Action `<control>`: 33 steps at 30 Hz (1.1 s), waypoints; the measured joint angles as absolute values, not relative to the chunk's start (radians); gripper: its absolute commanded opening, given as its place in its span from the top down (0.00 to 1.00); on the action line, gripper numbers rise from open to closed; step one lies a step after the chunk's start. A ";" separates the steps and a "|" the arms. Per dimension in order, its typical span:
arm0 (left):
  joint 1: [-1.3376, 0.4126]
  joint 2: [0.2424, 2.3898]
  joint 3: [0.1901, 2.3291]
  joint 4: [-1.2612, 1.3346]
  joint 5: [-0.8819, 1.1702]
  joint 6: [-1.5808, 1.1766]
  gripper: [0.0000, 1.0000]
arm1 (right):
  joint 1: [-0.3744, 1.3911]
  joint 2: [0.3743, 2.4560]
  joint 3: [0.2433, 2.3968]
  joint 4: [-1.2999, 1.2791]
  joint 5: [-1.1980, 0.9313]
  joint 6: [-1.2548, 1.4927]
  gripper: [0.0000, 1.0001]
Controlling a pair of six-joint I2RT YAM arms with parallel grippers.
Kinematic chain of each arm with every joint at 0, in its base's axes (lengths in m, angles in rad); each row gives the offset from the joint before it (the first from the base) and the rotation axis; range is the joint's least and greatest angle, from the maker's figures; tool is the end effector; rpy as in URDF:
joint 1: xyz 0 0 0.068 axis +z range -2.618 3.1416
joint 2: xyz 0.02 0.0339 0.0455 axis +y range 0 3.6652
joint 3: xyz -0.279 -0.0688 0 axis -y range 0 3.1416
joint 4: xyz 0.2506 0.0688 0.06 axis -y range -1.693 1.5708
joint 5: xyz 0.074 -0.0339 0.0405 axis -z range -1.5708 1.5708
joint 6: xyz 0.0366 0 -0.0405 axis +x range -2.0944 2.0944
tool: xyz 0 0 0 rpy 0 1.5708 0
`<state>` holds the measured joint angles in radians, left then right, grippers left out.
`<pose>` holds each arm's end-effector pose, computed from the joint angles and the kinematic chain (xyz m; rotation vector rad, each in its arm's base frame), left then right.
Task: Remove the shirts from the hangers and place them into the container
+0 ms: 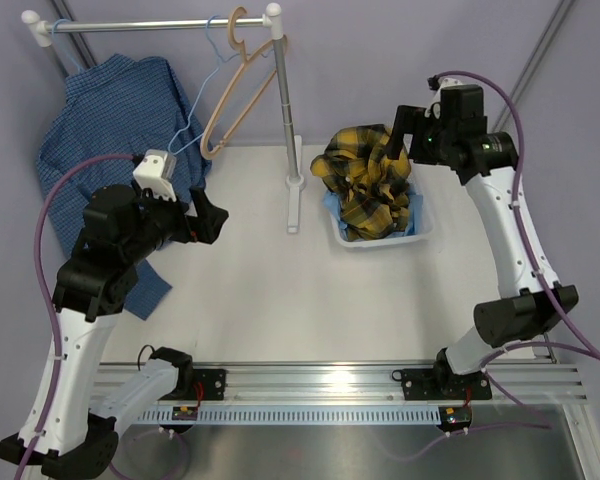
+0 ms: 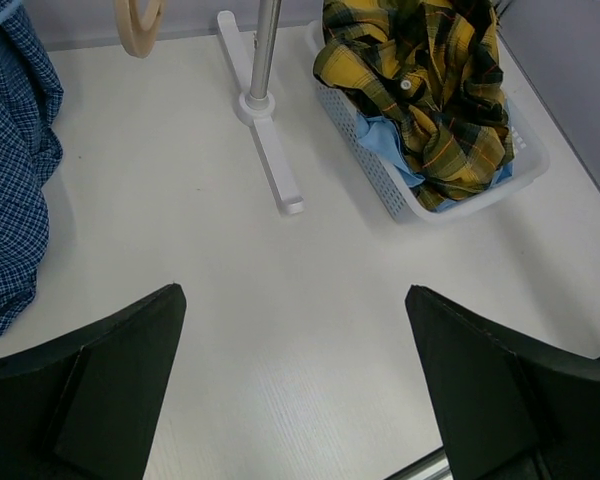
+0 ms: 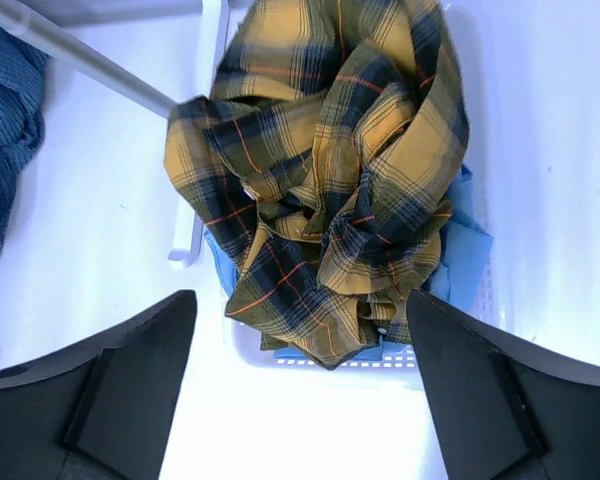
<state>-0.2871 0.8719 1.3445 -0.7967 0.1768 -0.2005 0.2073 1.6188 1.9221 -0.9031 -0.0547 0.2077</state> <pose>0.1330 -0.0460 0.4595 0.2050 1.9097 -0.4975 0.3381 0.0731 0.4619 -0.0311 2.1846 0.2959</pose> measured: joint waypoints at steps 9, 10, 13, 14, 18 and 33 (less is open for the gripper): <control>-0.287 0.816 1.368 -0.811 -0.010 -0.199 0.01 | 0.207 1.191 1.795 -0.752 0.121 0.160 0.01; -0.287 0.799 1.372 -0.812 -0.036 -0.198 0.01 | 0.207 1.137 1.781 -0.733 0.141 0.153 0.01; -0.287 0.746 1.380 -0.813 -0.107 -0.191 0.01 | 0.207 0.984 1.738 -0.677 0.194 0.134 0.00; -0.287 0.726 1.382 -0.813 -0.126 -0.187 0.01 | 0.207 0.933 1.718 -0.657 0.206 0.126 0.01; -0.287 0.661 1.382 -0.817 -0.197 -0.167 0.01 | 0.207 0.757 1.637 -0.614 0.245 0.094 0.00; -0.287 0.503 1.357 -0.958 -0.255 -0.179 0.01 | 0.207 0.469 1.406 -0.633 0.250 0.004 0.01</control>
